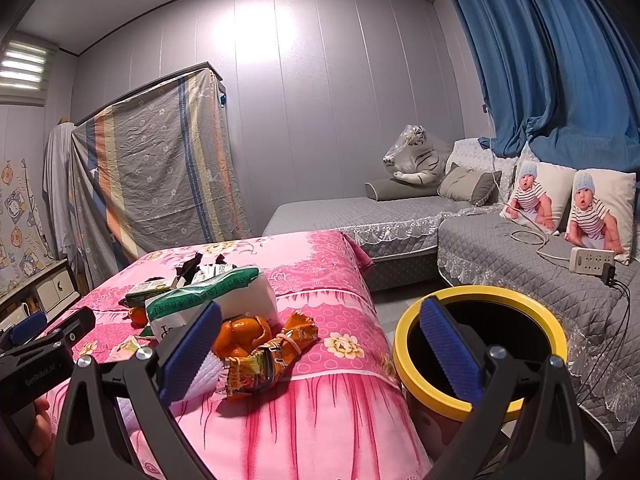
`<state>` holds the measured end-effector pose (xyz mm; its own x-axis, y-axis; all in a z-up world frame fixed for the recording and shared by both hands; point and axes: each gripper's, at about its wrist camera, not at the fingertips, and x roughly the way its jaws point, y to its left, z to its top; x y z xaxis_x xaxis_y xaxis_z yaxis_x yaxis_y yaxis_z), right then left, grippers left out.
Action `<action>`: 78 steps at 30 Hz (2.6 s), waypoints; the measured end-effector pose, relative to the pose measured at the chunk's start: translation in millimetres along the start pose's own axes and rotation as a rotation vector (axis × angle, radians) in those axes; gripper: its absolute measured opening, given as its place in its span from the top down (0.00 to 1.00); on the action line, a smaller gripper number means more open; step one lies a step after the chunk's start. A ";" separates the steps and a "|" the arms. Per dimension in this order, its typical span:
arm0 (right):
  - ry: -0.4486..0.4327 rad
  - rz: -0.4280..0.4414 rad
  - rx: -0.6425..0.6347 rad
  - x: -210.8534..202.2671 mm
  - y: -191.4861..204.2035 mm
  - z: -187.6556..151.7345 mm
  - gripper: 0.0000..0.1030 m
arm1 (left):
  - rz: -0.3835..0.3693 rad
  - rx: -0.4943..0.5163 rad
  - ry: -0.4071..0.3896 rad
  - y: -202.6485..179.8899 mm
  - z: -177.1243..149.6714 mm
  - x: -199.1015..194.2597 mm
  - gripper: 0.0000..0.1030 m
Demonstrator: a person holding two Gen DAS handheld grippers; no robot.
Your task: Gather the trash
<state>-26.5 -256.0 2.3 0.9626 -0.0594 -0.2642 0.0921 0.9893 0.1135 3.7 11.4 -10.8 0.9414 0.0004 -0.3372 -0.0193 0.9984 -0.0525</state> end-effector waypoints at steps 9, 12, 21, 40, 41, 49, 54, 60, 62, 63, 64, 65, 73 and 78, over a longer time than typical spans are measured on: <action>0.001 -0.011 0.007 3.2 -4.3 -4.5 0.07 | 0.003 0.001 0.000 -2.6 -5.7 0.8 0.08; 0.009 -0.023 0.007 3.6 -3.3 -3.7 0.07 | 0.003 0.000 0.002 -4.3 -1.7 1.2 0.08; -0.041 -0.046 -0.051 -0.2 -1.3 8.9 0.07 | -0.019 0.006 -0.005 -4.7 -7.6 1.6 0.08; 0.508 0.321 -0.041 85.2 28.5 2.6 0.07 | -0.055 0.263 0.030 30.6 8.5 15.3 0.08; 0.531 0.322 -0.018 91.4 28.6 1.9 0.07 | -0.085 0.258 0.064 37.2 9.6 18.5 0.08; 0.739 0.312 0.133 150.9 16.9 -13.6 0.20 | -0.213 0.286 0.192 63.0 0.0 35.2 0.08; 0.813 0.303 0.153 168.6 17.4 -26.6 0.52 | -0.245 0.293 0.258 62.6 -6.9 57.2 0.08; 0.815 0.375 0.184 161.4 9.6 -25.2 0.67 | -0.278 0.317 0.363 56.2 -12.5 91.9 0.08; 0.804 0.392 0.189 156.5 6.1 -23.2 0.67 | -0.288 0.332 0.399 53.2 -14.4 101.3 0.08; 0.793 0.402 0.197 152.0 2.8 -20.4 0.67 | -0.292 0.341 0.415 51.2 -15.4 106.2 0.08; 0.781 0.405 0.198 147.9 -0.4 -18.4 0.67 | -0.295 0.351 0.442 48.7 -17.6 113.9 0.08; 0.768 0.406 0.197 144.9 -1.7 -15.8 0.67 | -0.288 0.358 0.466 47.0 -19.8 120.4 0.08; 0.688 0.428 0.218 115.2 -19.9 5.3 0.67 | -0.277 0.230 0.566 61.8 -22.6 141.6 0.42; 0.637 0.412 0.227 101.4 -37.5 14.5 0.67 | -0.278 0.180 0.470 75.0 -3.3 111.4 0.43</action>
<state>71.3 -301.1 -14.9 0.6058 0.4615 -0.6481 -0.1243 0.8594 0.4959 105.9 86.1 -55.4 0.6516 -0.2475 -0.7171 0.3042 0.9512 -0.0518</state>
